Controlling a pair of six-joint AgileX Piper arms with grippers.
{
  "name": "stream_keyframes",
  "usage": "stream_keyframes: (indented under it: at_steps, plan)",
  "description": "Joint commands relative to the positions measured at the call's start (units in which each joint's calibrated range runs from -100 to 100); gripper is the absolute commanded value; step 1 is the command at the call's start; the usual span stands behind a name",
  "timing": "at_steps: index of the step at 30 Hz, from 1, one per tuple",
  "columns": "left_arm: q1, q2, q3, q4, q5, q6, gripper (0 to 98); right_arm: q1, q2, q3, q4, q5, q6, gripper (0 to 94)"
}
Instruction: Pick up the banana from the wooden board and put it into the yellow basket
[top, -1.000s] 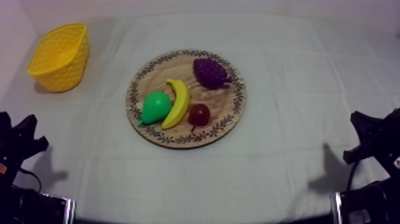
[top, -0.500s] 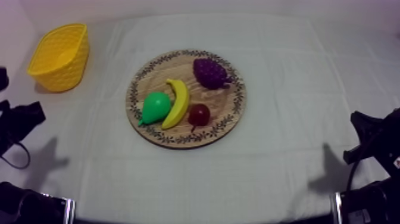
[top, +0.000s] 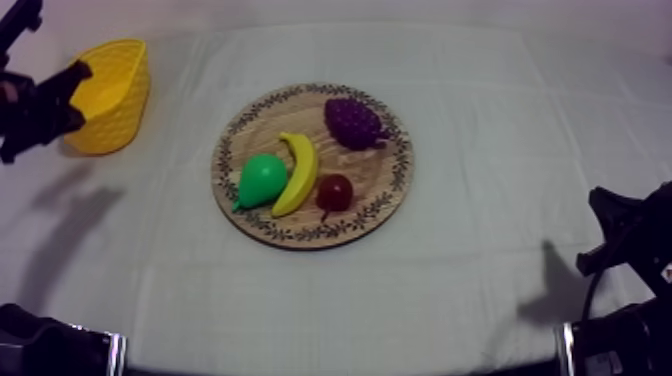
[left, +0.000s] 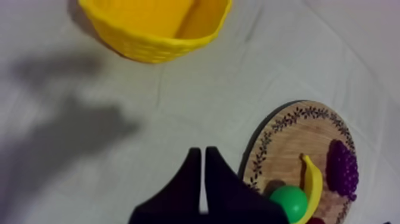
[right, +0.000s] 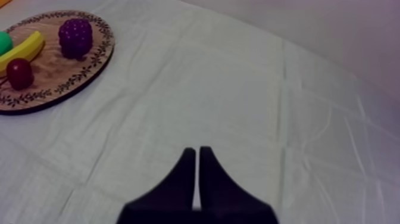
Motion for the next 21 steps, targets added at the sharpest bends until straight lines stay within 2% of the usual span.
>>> stream_keyframes:
  at_steps: [1,9,17,21]
  plan:
    - [-0.4,8.9,-8.5,0.44,2.5,-5.1,0.7,0.0,0.0,0.0,0.0,-0.1,0.0,0.4]
    - [0.6,16.6,-13.6,3.3,6.0,-8.2,0.2,0.0,0.0,0.0,0.0,-0.1,0.0,0.4]
    - [7.9,20.8,-15.0,6.02,5.8,-8.5,0.0,0.0,0.0,0.0,0.0,-0.1,0.0,0.4]
    - [11.5,24.0,-16.6,8.3,4.4,-8.4,0.0,0.0,0.0,0.0,0.0,-0.1,0.0,0.4]
